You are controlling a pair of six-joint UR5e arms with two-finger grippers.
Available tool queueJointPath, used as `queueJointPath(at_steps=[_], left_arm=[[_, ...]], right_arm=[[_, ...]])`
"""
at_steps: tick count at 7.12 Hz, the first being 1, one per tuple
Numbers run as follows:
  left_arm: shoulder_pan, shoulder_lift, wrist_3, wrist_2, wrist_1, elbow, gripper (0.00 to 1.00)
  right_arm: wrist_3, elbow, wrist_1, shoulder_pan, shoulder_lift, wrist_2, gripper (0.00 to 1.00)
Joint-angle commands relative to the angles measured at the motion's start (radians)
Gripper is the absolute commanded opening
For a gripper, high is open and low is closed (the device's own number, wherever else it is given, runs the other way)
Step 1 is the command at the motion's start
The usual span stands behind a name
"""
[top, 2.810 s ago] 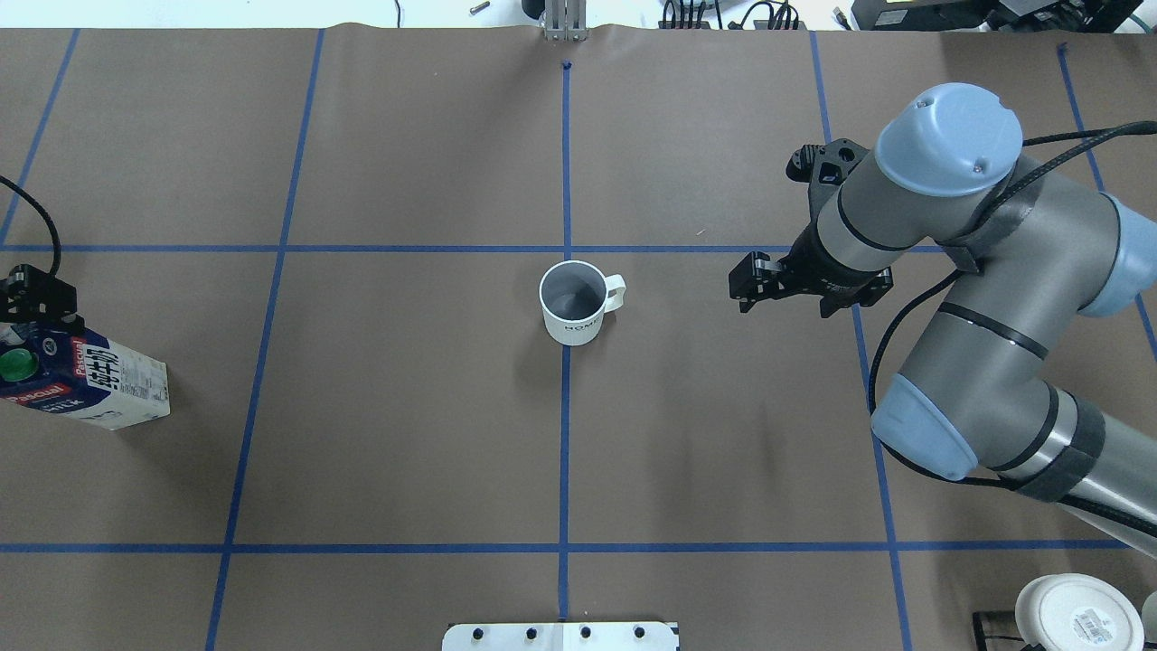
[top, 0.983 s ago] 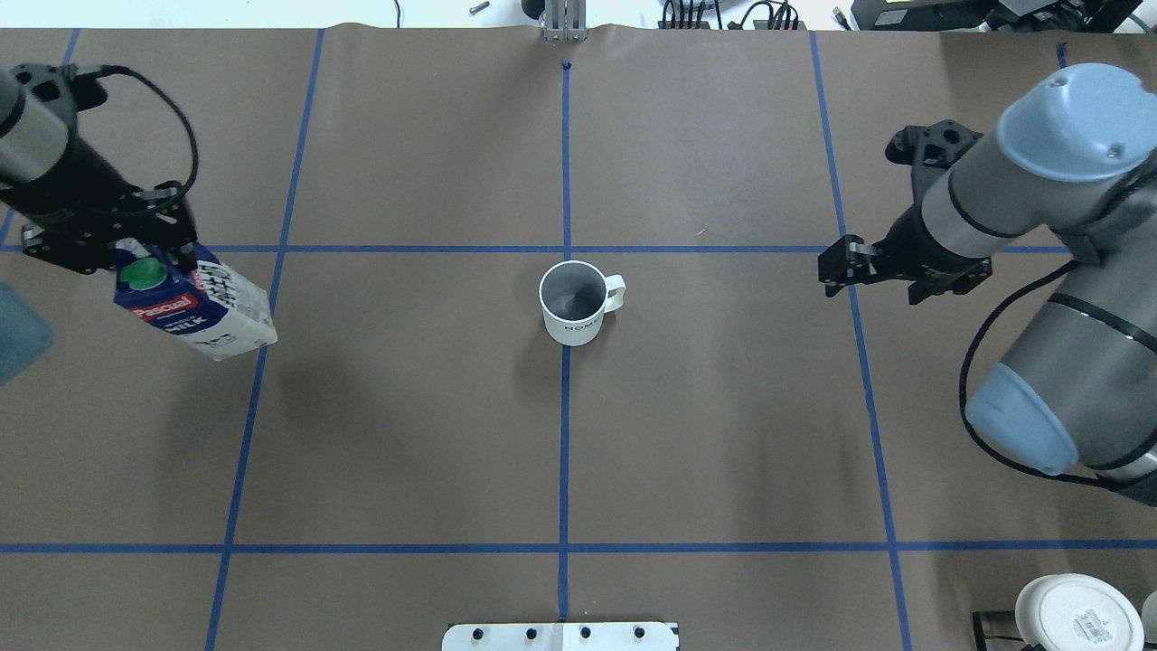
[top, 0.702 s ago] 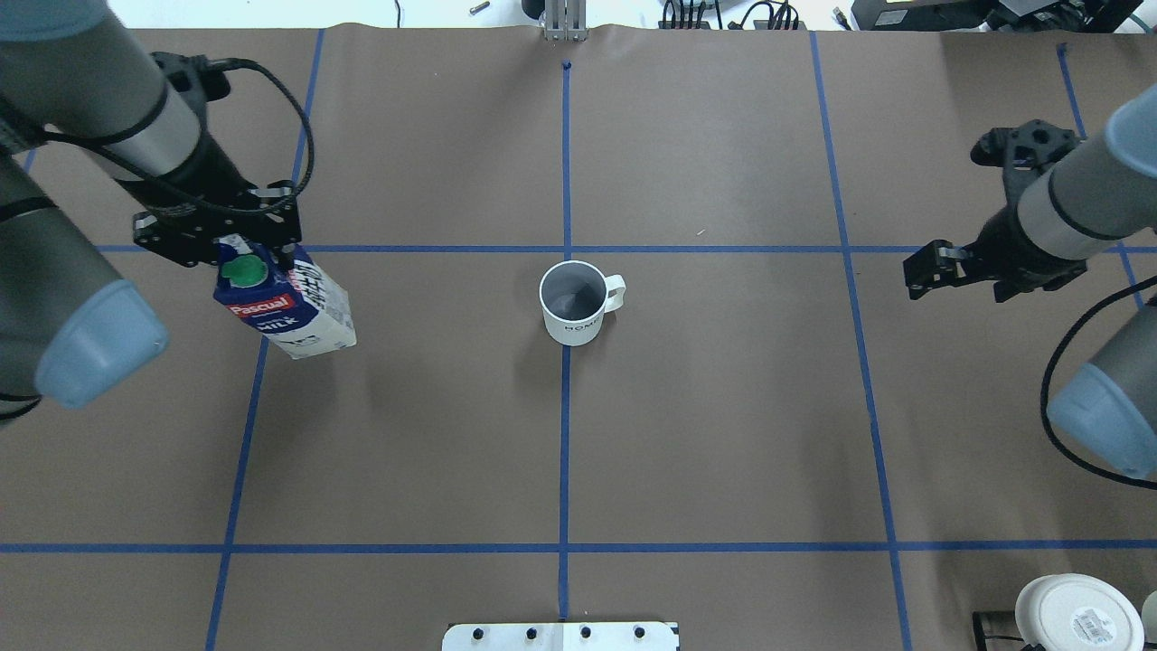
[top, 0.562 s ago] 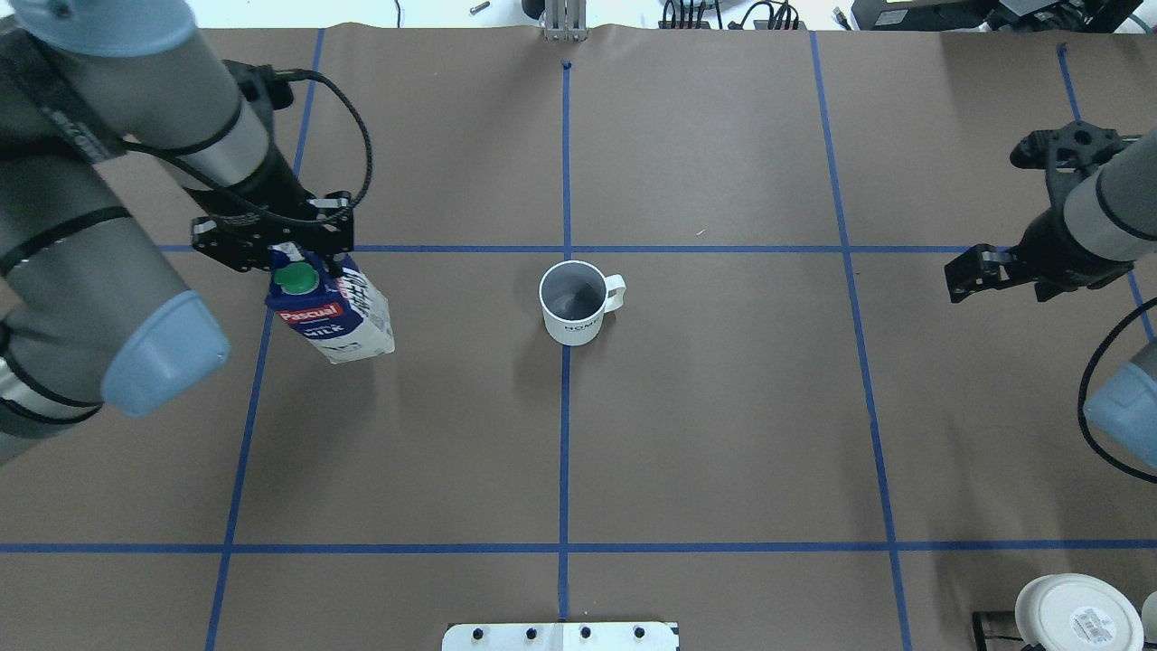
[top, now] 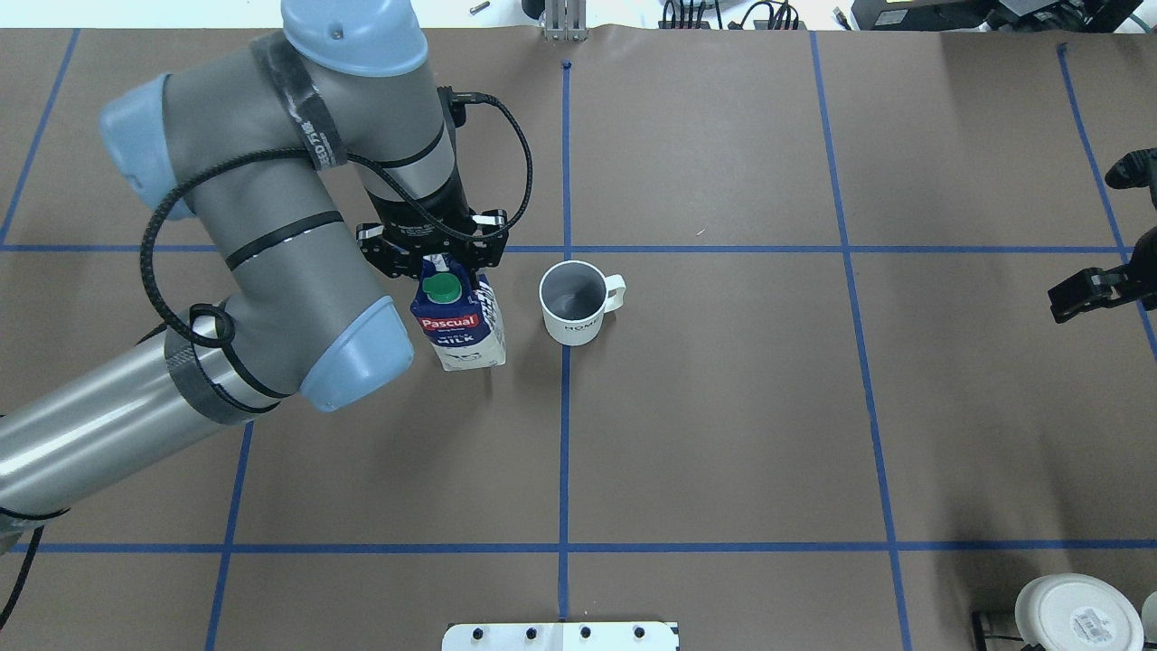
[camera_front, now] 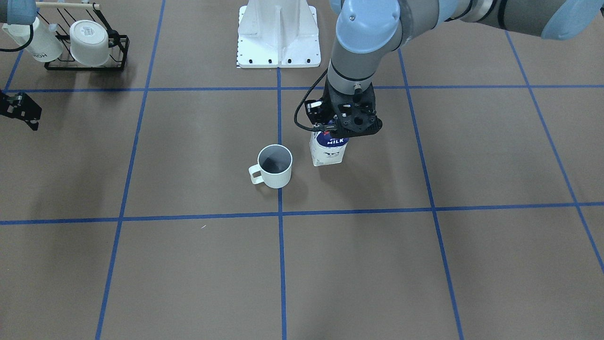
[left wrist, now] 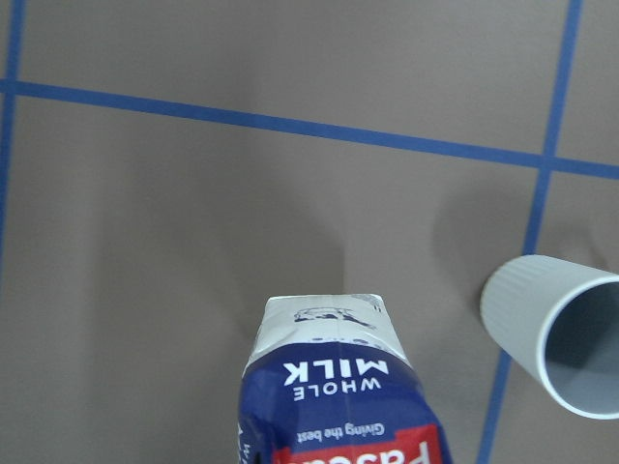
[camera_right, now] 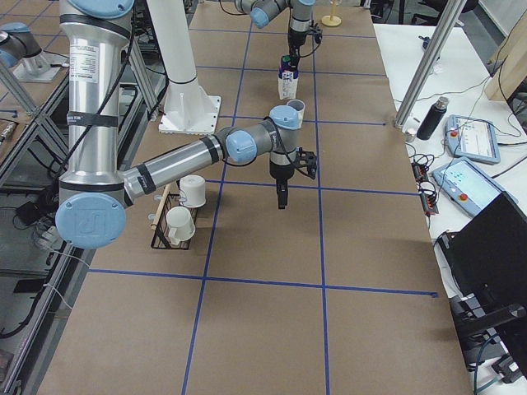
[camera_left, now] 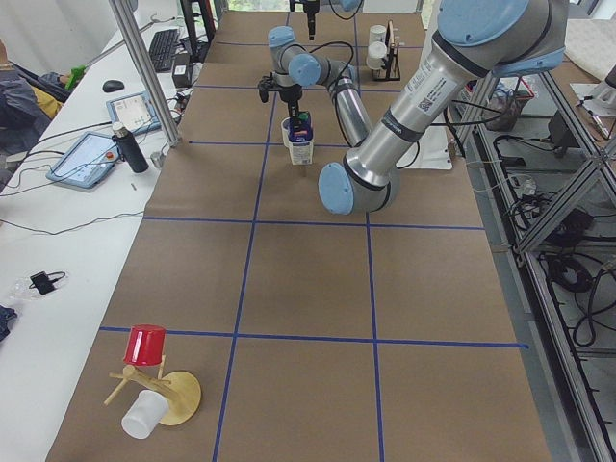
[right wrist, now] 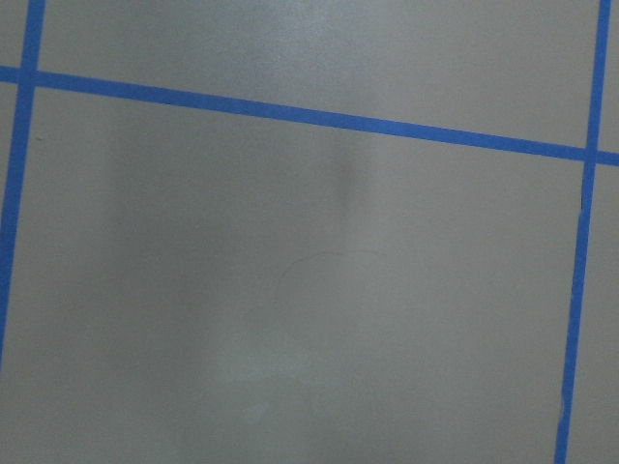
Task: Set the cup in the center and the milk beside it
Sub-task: 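Carry the milk carton with the left gripper beside the white mug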
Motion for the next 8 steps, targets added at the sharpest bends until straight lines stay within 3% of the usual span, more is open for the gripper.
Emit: queueJointPath(at_steps=[1,2,3,5,6,7,8], left_arm=[[0.04,-0.007,-0.006,0.0,-0.026,0.03,0.17],[0.055,-0.001,-0.012,0.002,-0.059,0.036,0.21],[0.055,-0.004,-0.021,0.002,-0.066,0.039,0.33],[0.057,-0.002,-0.026,0.002,-0.08,0.04,0.35],[0.057,-0.005,-0.026,0.002,-0.08,0.039,0.51],[0.057,-0.005,-0.024,0.002,-0.08,0.037,0.97],[0.055,-0.002,-0.026,0.002,-0.078,0.027,0.98]], right_arm=[[-0.015,-0.001,0.0,0.005,-0.008,0.002,1.0],[-0.015,0.001,0.0,0.005,-0.008,0.003,1.0],[-0.015,-0.001,0.0,0.005,-0.008,0.003,1.0],[-0.015,-0.001,0.0,0.007,-0.008,0.003,1.0],[-0.015,-0.001,0.0,0.007,-0.008,0.003,1.0],[-0.015,-0.001,0.0,0.007,-0.006,0.003,1.0],[-0.015,-0.002,0.0,0.007,-0.006,0.003,1.0]])
